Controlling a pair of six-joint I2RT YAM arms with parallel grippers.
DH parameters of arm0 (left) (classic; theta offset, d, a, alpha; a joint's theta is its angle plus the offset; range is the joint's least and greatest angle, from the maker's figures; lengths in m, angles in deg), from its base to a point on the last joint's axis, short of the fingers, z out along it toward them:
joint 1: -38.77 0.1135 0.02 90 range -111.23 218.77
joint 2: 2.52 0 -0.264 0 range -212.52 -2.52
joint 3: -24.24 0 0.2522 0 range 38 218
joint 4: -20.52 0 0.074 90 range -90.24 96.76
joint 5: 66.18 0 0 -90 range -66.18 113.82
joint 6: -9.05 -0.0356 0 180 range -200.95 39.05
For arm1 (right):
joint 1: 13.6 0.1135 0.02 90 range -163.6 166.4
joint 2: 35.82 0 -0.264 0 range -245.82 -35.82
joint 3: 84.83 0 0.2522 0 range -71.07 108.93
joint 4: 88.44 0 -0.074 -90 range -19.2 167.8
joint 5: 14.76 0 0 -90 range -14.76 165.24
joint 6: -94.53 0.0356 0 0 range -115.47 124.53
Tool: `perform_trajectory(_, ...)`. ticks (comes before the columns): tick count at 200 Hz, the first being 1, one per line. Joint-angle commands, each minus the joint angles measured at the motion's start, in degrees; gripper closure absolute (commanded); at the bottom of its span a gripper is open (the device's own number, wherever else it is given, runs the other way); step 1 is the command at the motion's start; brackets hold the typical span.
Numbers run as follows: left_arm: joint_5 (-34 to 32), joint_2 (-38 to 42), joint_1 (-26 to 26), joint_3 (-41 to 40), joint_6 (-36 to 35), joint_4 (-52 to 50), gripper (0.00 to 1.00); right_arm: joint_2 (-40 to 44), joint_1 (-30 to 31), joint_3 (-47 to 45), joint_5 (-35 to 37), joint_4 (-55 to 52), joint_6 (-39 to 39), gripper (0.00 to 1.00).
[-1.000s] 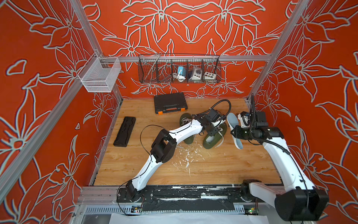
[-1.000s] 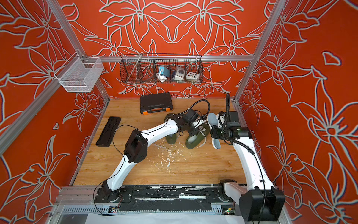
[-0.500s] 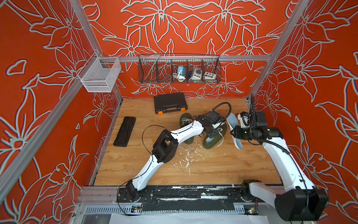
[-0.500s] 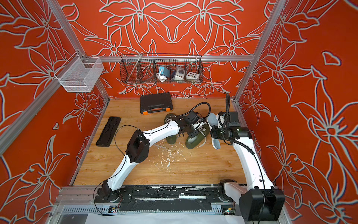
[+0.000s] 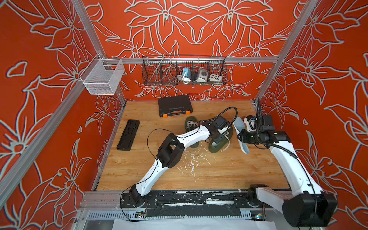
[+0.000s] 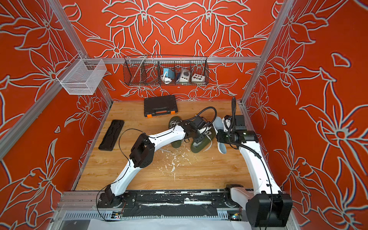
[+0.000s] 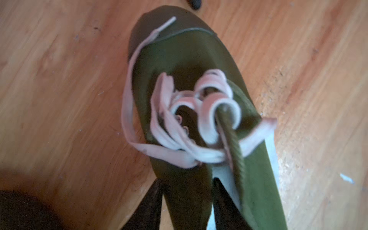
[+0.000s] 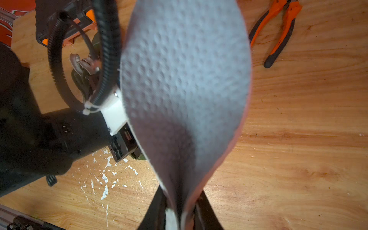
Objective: Insert the insole into the shoe
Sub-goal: Adjust the shoe at the center of the board.
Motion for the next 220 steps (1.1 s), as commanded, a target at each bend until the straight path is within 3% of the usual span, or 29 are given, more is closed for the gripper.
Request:
perform_trajectory(1,-4.66,-1.33,-0.32,2.47,1.27,2.12,0.67,0.13,-0.55,-0.28,-1.15,-0.24,-0.46,0.79)
perform_trajectory(34,-3.76,-1.84,-0.25,3.85,2.94,2.64,0.88,-0.20,-0.56,-0.22,-1.23,-0.36,-0.68,0.81)
perform_trajectory(43,-4.55,-1.99,-0.07,3.81,3.20,2.48,1.00,-0.20,-0.50,-0.33,-1.23,-0.22,-0.72,0.82)
perform_trajectory(68,-2.96,-1.33,1.98,4.08,9.67,0.77,1.00,-0.90,-0.55,-0.44,-1.57,0.34,-0.51,0.84)
perform_trajectory(97,7.18,2.85,6.35,0.17,24.47,1.83,1.00,-1.85,-0.58,0.34,-2.67,0.78,-0.46,0.85)
perform_trajectory(157,9.57,21.15,7.16,-32.10,51.37,28.90,1.00,-2.16,-0.50,0.50,-3.65,0.98,-0.46,0.86)
perform_trajectory(182,5.55,25.47,5.19,-37.09,53.88,32.60,1.00,-2.29,-0.49,1.01,-3.78,0.71,-0.72,0.86)
perform_trajectory(216,7.90,25.67,5.07,-39.20,55.81,33.51,1.00,-2.25,-0.47,1.58,-4.12,0.39,-0.89,0.85)
perform_trajectory(220,8.09,25.65,5.12,-39.32,55.62,33.32,0.96,-2.18,-0.48,1.58,-4.11,0.41,-0.89,0.85)
